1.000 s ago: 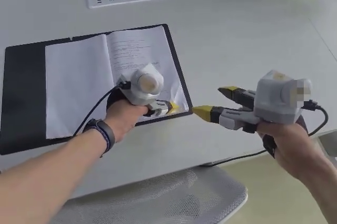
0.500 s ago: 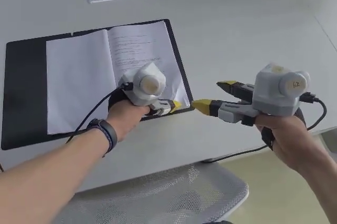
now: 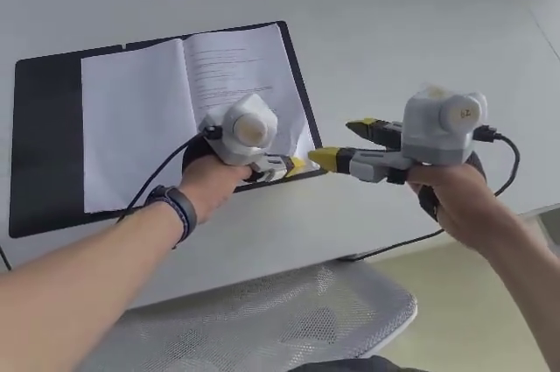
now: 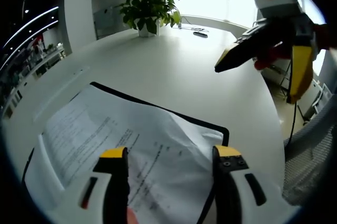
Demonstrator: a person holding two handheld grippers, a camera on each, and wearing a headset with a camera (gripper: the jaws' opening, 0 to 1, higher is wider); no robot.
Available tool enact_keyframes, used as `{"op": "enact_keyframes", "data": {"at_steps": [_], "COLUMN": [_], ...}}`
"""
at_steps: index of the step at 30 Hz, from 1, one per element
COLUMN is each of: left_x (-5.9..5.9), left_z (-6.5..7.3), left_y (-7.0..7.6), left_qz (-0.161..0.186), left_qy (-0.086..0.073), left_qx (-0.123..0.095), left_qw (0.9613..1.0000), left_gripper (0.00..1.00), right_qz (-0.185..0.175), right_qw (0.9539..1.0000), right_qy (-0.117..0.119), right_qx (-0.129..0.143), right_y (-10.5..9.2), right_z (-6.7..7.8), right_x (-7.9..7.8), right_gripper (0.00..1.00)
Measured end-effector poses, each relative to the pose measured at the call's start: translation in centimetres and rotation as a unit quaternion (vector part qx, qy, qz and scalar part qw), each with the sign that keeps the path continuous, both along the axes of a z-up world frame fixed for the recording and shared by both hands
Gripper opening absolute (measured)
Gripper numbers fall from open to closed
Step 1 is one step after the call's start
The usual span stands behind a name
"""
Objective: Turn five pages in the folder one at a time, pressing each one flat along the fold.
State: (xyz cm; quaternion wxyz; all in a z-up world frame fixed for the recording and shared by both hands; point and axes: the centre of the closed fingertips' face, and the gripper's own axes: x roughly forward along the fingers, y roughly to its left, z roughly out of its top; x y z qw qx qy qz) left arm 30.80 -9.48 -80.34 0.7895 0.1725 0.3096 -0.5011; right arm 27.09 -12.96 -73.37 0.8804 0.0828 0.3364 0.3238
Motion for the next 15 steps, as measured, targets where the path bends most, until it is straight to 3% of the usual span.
{"op": "enact_keyframes", "data": {"at_steps": [9,15], "left_x": [0.1,0.5], "left_z": [0.1,0.2], "left_y": [0.1,0.2], "left_qz": [0.003,0.011], "left_qy": [-0.001,-0.002], "left_qx": [-0.001,-0.006], "left_qw": [1.0,0.9999], "left_gripper": [0.61,0.56], "right_qz": [0.018,0.03], "right_qw": [0.9996,0.9993], "right_qy": [0.016,0.016], "right_qx": [0.012,0.015], "right_y": [2.1,2.8], "right_z": [-1.1,-1.0], "right_x": [1.7,2.2], "right_gripper": [0.55,0.54]}}
